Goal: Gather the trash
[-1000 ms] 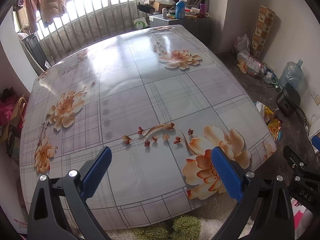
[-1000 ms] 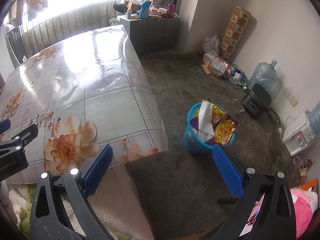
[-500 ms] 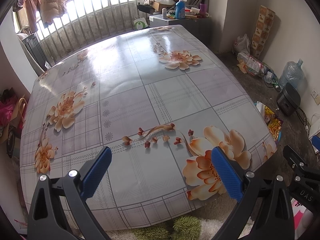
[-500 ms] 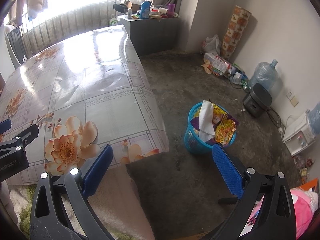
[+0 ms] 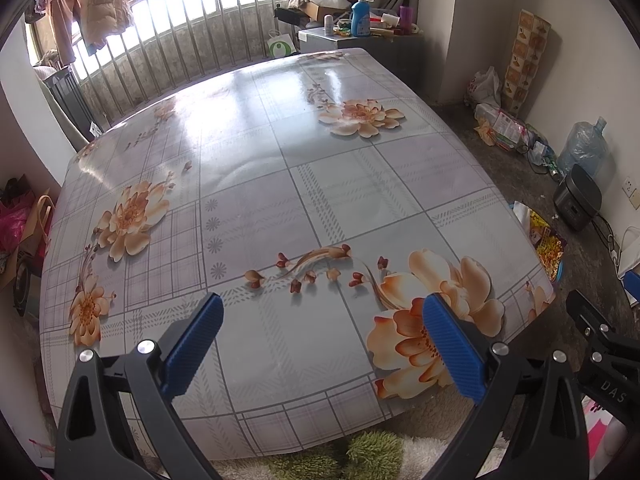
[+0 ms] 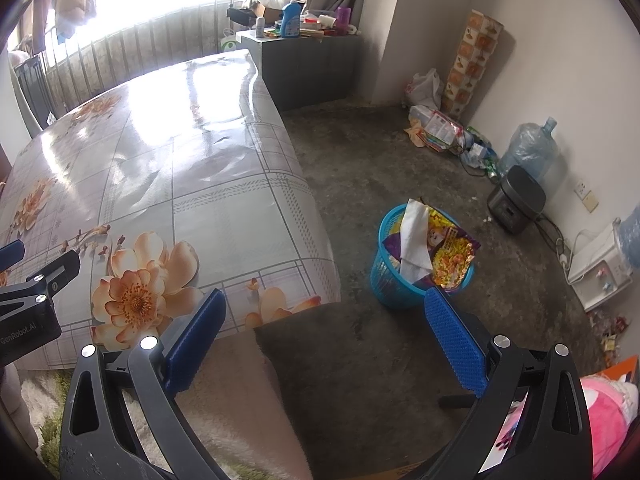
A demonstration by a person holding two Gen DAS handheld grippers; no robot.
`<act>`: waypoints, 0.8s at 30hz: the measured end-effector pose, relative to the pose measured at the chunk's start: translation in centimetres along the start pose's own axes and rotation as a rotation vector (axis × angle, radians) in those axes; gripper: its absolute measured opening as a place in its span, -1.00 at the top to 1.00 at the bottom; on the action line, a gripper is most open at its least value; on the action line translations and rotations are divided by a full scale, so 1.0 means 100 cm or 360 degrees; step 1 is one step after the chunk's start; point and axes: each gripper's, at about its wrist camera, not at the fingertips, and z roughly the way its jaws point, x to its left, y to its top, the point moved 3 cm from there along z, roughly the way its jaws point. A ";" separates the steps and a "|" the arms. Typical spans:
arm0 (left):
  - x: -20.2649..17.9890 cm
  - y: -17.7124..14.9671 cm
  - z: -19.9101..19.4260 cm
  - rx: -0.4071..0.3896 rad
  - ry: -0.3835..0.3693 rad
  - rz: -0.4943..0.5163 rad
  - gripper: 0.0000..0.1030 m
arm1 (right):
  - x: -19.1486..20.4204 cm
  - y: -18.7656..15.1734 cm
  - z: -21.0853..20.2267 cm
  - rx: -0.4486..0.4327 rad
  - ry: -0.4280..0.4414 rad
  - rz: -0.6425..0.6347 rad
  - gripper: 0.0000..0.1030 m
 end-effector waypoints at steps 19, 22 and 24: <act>0.001 -0.002 0.000 0.0005 0.0004 0.0004 -0.90 | 0.000 -0.002 0.000 -0.0002 0.0004 0.0006 -0.85; 0.001 -0.002 0.000 0.0006 0.0005 0.0004 -0.90 | 0.001 -0.002 0.000 -0.0001 0.0007 0.0008 -0.85; 0.000 -0.001 0.000 0.0006 0.0005 0.0004 -0.90 | -0.001 -0.002 -0.001 -0.0001 0.0005 0.0008 -0.85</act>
